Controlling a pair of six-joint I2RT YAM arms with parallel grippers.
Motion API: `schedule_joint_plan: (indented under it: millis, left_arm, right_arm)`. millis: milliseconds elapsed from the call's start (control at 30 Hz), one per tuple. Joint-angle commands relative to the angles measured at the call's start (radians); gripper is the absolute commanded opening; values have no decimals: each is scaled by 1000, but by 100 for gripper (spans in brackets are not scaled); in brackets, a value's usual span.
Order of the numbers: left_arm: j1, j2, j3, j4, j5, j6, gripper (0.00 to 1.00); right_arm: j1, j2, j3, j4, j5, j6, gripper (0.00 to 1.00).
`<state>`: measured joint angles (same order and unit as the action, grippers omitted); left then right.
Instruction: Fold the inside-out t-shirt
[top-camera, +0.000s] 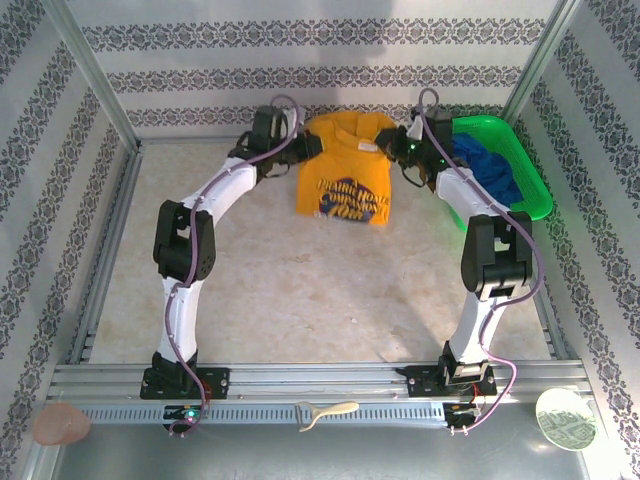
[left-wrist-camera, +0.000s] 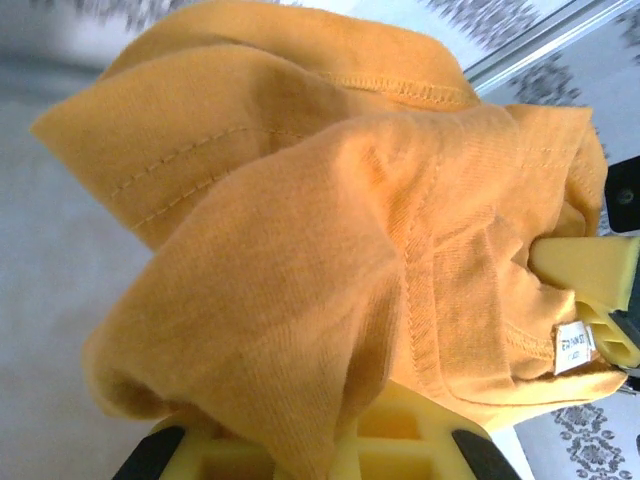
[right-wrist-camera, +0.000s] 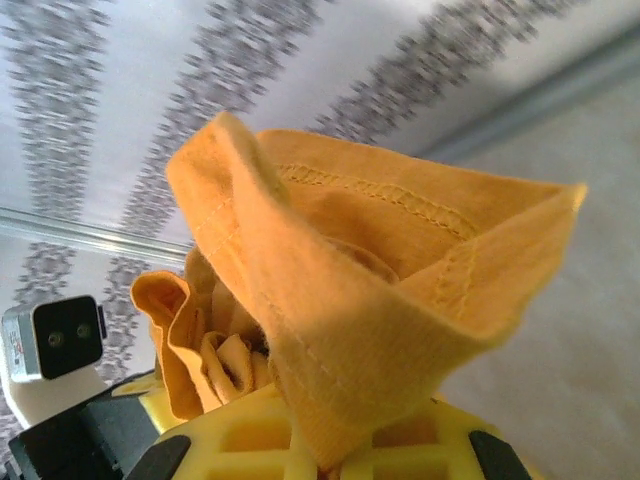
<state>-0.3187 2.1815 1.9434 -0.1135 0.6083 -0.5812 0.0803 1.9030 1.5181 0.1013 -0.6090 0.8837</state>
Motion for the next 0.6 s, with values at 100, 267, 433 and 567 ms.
schedule_joint_plan:
  millis: [100, 267, 433, 567]
  left_arm:
    - [-17, -144, -125, 69, 51, 113, 0]
    - [-58, -297, -633, 411, 14, 41, 0]
    - [-116, -399, -1030, 684, -50, -37, 0]
    - [-131, -448, -1142, 781, -74, -78, 0]
  right_arm:
    - [2, -157, -79, 39, -17, -46, 0]
    - [66, -300, -474, 189, 29, -63, 0]
    - [120, -419, -908, 417, 89, 4, 0]
    - [124, -502, -1010, 429, 96, 10, 0]
